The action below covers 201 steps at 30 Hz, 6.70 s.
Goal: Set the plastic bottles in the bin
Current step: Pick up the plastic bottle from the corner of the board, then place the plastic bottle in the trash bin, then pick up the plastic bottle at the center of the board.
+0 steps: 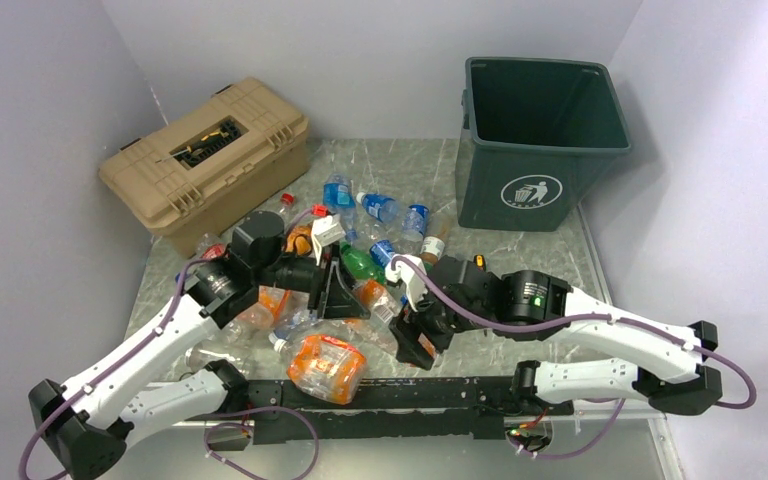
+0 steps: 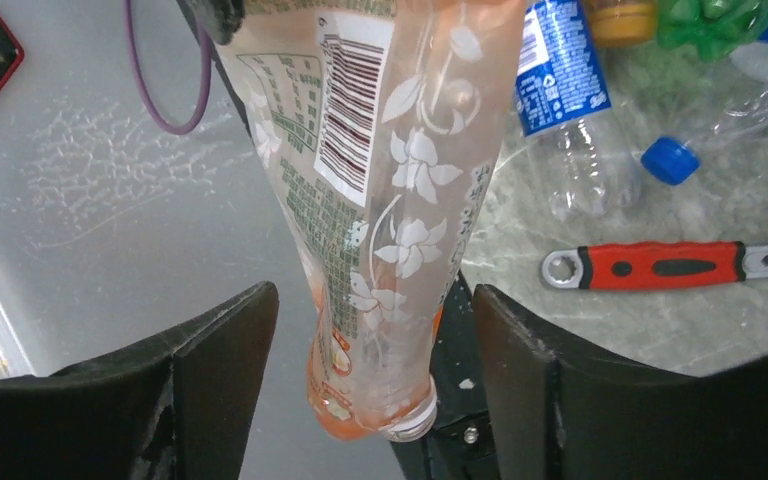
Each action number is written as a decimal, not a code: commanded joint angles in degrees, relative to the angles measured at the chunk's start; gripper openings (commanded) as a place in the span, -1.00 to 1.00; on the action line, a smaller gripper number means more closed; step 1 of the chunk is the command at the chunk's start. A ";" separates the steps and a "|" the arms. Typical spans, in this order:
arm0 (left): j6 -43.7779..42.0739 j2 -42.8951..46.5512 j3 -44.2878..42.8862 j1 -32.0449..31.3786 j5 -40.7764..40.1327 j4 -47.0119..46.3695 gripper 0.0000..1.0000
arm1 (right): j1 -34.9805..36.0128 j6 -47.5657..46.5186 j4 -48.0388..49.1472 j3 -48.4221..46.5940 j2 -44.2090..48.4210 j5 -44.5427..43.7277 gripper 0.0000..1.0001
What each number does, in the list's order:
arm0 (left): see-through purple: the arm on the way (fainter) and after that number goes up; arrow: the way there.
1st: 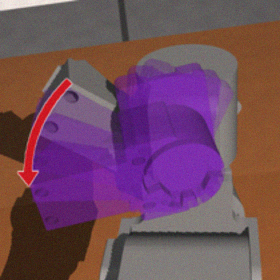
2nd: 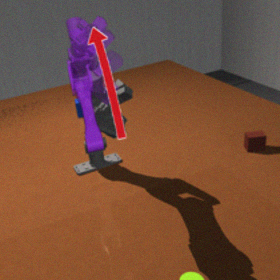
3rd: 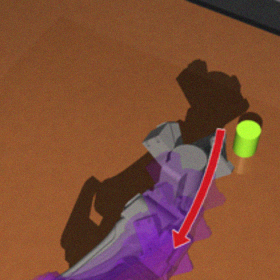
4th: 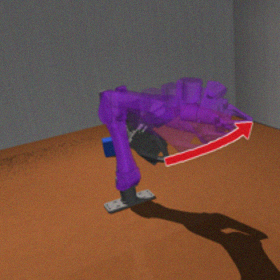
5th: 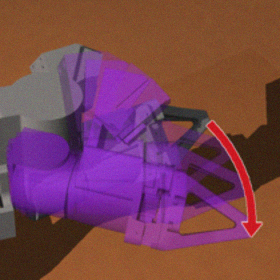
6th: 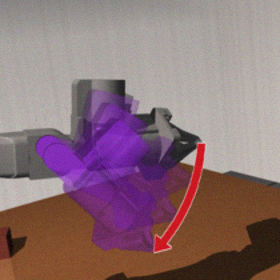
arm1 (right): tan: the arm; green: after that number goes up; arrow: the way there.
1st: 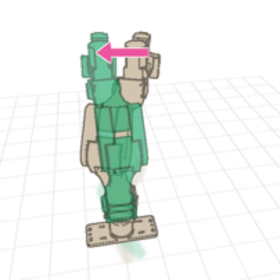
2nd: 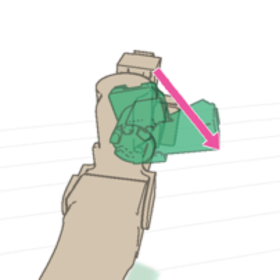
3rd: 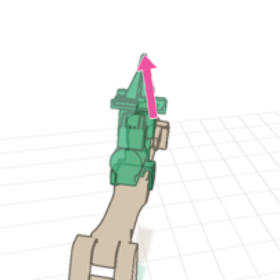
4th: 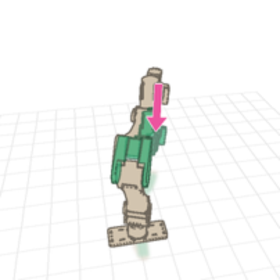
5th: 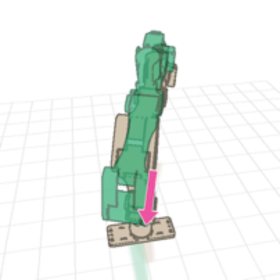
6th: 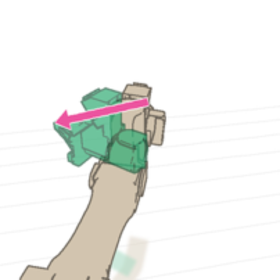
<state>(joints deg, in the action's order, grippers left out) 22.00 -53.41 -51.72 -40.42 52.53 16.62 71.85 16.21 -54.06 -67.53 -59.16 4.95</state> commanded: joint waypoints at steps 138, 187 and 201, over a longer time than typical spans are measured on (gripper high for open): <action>1.18 19.84 0.06 -0.18 -71.37 10.95 0.89 | -74.75 0.64 43.64 -31.22 -28.62 -34.22 -0.74; -1.43 20.58 1.01 -0.18 -62.89 8.00 0.90 | -21.33 6.28 41.53 27.27 2.47 -8.04 0.62; -1.48 19.81 0.92 -0.16 -62.47 8.50 0.99 | -4.82 -2.76 31.74 17.18 -15.86 -23.33 0.88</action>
<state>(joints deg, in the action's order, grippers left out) 21.56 -34.30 -50.04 -40.49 -10.28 26.89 67.11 17.58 -21.41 -46.98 -74.59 -13.91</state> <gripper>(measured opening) 0.994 0.935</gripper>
